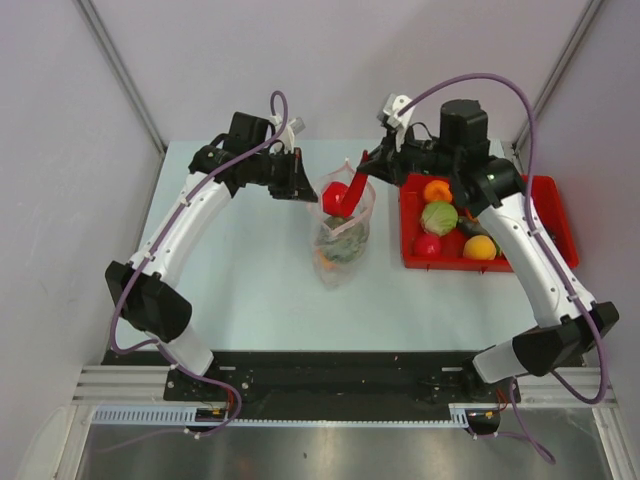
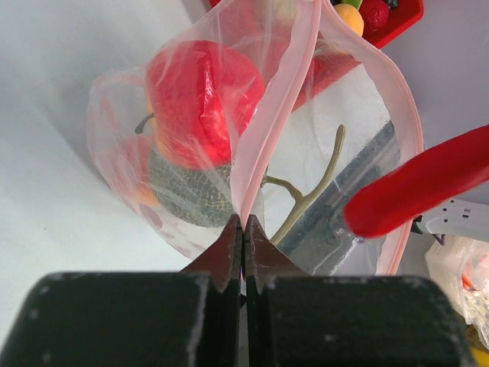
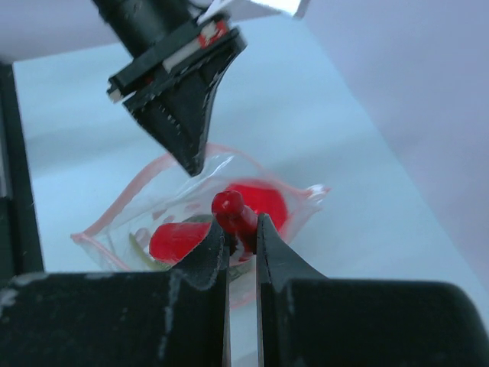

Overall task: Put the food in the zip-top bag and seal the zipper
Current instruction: Place the fake vegetable in the zipper food storage bag.

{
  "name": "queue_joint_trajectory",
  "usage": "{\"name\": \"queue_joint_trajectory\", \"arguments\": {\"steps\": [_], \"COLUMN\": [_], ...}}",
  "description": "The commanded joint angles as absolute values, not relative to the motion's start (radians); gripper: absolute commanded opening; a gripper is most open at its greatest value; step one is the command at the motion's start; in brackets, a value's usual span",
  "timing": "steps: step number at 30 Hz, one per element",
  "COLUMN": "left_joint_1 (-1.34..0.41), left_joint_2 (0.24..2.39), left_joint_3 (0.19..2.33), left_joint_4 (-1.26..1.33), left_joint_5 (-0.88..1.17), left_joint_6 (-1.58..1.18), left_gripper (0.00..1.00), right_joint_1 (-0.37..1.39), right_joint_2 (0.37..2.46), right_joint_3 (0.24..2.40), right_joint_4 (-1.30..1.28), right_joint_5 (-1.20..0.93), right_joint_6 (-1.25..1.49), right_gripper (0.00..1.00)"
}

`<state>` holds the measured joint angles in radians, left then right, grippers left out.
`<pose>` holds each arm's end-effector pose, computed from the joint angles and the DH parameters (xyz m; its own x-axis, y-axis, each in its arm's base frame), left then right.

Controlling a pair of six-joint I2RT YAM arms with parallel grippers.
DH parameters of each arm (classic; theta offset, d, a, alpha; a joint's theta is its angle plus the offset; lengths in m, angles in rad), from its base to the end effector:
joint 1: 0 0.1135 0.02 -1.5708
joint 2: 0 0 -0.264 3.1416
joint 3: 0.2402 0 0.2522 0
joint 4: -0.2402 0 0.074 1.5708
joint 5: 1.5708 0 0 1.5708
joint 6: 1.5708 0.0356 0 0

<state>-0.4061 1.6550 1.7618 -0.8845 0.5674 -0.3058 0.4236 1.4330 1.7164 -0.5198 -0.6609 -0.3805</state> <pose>0.3172 -0.1572 0.3893 -0.8209 0.0766 -0.5659 0.4591 0.6780 -0.5741 0.2658 0.1438 0.4772 0.1243 -0.2656 -0.9560 -0.8857 0.4047 -0.2276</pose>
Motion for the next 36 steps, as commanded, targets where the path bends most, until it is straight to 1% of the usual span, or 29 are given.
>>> {"name": "queue_joint_trajectory", "arguments": {"steps": [1, 8, 15, 19, 21, 25, 28, 34, 35, 36], "left_joint_1": [-0.413, -0.411, -0.411, -0.411, -0.403, -0.384, -0.367, -0.348, -0.348, -0.348], "left_joint_2": [1.606, 1.617, 1.623, 1.629, 1.629, 1.640, 1.649, 1.658, 1.657, 1.657], "left_joint_3": [1.796, 1.796, 1.801, 1.810, 1.809, 1.806, 1.802, 1.809, 1.807, 1.809], "left_joint_4": [-0.867, -0.865, -0.870, -0.877, -0.887, -0.890, -0.888, -0.877, -0.876, -0.877], "left_joint_5": [0.563, 0.572, 0.574, 0.569, 0.574, 0.600, 0.617, 0.630, 0.630, 0.629], "left_joint_6": [-0.287, -0.296, -0.301, -0.298, -0.301, -0.322, -0.345, -0.373, -0.374, -0.374], "left_gripper": [0.00, 0.00, 0.00, 0.00, 0.00, 0.00, 0.00, 0.00, 0.00, 0.00], "right_joint_1": [0.472, 0.538, 0.540, 0.528, 0.519, 0.529, 0.558, 0.560, 0.557, 0.554], "right_joint_2": [1.471, 1.523, 1.660, 1.701, 1.701, 1.654, 1.640, 1.742, 1.761, 1.794], "right_joint_3": [1.752, 1.694, 1.703, 1.701, 1.683, 1.612, 1.598, 1.663, 1.710, 1.738], "right_joint_4": [-0.678, -0.641, -0.627, -0.583, -0.527, -0.436, -0.482, -0.642, -0.693, -0.718], "right_joint_5": [-0.727, -0.752, -0.831, -0.792, -0.735, -0.666, -0.687, -0.750, -0.759, -0.764], "right_joint_6": [-0.459, -0.378, -0.238, -0.143, -0.097, -0.118, -0.164, -0.179, -0.186, -0.189], "right_gripper": [0.00, 0.00, 0.00, 0.00, 0.00, 0.00, 0.00, 0.00, 0.03, 0.23]}}
